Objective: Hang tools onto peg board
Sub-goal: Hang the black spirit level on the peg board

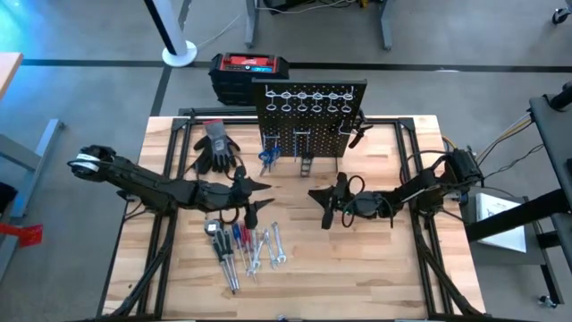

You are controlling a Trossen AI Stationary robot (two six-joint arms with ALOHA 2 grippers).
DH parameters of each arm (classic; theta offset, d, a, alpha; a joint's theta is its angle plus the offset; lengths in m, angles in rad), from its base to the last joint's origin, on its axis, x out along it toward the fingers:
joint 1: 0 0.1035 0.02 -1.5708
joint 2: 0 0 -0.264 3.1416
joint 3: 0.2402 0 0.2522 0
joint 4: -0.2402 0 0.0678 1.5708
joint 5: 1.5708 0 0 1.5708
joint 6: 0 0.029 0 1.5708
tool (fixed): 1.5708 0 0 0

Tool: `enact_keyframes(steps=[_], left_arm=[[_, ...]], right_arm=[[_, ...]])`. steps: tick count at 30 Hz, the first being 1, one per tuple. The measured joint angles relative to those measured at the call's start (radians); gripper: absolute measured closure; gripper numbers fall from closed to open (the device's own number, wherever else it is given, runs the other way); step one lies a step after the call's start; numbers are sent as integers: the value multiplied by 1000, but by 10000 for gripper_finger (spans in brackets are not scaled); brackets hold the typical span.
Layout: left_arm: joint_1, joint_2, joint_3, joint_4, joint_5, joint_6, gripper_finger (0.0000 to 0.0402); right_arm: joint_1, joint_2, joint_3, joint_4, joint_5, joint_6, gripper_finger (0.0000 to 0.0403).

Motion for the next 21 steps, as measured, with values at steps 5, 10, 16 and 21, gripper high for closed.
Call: enact_keyframes(steps=[5, 10, 16, 21], left_arm=[[0, -21, -15, -4, 0, 11, 241], [0, -21, -25, -3, 0, 19, 250], [0, -21, -42, -3, -33, 27, 251], [0, -24, -58, -4, -42, 30, 251]], right_arm=[[-59, 4, 4, -3, -71, -2, 391], [-115, -1, 17, -8, -100, -35, 400], [-182, -2, 69, -8, -98, -92, 402], [-246, -3, 112, -72, -65, -107, 402]])
